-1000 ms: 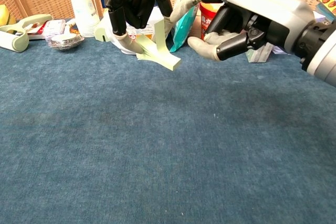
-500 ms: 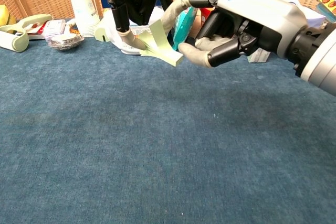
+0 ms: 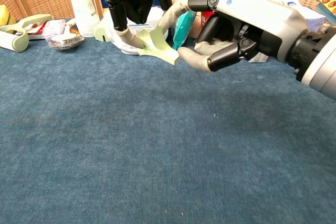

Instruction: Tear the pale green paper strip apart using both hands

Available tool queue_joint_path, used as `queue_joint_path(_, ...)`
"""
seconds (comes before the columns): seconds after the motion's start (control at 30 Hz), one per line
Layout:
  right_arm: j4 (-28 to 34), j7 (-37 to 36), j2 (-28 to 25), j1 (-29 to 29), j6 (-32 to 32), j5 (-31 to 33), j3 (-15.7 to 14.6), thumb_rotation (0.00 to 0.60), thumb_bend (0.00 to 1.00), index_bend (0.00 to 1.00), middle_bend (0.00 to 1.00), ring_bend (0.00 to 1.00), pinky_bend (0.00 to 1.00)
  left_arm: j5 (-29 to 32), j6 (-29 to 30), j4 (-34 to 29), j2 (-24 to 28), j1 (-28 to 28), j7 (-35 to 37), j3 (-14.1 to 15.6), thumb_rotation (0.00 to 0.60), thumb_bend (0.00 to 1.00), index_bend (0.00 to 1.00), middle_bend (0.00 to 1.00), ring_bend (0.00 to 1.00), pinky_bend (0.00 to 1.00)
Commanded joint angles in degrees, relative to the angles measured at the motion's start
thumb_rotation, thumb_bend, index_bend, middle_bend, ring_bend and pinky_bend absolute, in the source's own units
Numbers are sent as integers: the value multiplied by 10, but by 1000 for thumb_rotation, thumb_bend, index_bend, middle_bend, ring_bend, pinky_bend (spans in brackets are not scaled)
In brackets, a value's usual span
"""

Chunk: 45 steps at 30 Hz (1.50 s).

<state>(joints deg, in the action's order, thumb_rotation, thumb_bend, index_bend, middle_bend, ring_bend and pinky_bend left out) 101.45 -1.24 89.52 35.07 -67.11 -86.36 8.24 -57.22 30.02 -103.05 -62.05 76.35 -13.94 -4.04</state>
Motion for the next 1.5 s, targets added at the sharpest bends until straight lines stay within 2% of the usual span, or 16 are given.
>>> queue_joint_path(0.03,0,0,0,0,1,-1,0,535,477,279,1000,1000,967,0,-1,-1,1,0,1,-1,600,457,660,1000,1000,1000)
queue_joint_path(0.33,-1,0,1,1,1,3,3,535,477,327,1000,1000,966,1,-11,-2,2,2,11,-6,600,457,661,1000,1000,1000)
queue_joint_path(1.5,-7,-10,3,6,13,12,4,536,477,239,1000,1000,963,2,-10,-1,-3,5,12,-2,600,457,660,1000,1000,1000)
